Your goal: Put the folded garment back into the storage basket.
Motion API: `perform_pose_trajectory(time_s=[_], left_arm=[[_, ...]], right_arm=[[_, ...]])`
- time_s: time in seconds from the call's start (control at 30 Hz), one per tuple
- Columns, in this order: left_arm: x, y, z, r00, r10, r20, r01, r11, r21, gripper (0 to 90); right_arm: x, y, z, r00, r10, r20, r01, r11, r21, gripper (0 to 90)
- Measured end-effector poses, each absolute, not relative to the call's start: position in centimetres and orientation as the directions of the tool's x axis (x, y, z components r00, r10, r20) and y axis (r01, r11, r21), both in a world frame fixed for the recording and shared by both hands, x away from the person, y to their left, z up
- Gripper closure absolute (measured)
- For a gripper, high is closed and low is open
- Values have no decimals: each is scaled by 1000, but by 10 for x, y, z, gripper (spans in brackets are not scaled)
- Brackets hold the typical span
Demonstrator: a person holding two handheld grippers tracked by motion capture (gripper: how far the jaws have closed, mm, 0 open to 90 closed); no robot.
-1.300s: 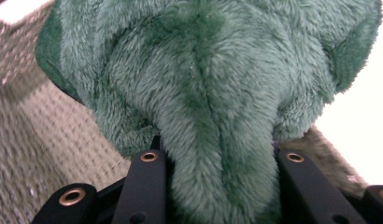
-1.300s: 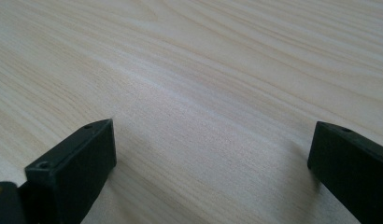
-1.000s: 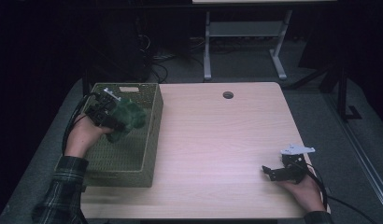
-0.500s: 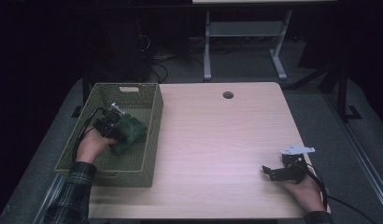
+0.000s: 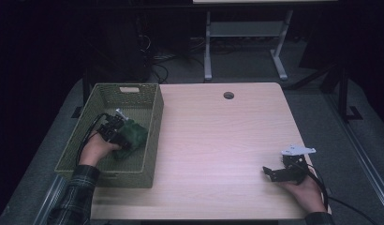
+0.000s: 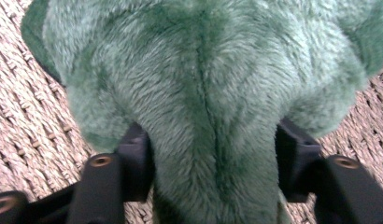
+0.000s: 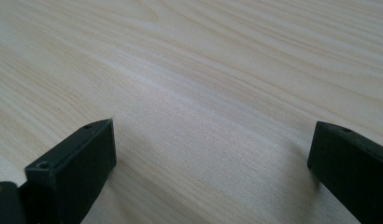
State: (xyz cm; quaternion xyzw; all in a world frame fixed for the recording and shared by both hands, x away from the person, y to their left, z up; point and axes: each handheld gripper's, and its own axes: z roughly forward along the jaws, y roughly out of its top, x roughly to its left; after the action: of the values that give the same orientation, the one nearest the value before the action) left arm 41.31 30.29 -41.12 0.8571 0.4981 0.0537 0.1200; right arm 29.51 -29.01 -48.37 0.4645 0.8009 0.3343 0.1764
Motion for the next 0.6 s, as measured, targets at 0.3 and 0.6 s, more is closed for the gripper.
perform_pose_trajectory(time_s=[0.3,0.6], left_arm=[[409,310,-391,499,867,6,818,-474,325,183],[399,312,-354,505,863,-1,782,-457,423,173]], right_arm=[[295,-290,-484,-506,862,28,626,345,699,6],[295,-290,-484,-505,862,29,627,344,699,6]])
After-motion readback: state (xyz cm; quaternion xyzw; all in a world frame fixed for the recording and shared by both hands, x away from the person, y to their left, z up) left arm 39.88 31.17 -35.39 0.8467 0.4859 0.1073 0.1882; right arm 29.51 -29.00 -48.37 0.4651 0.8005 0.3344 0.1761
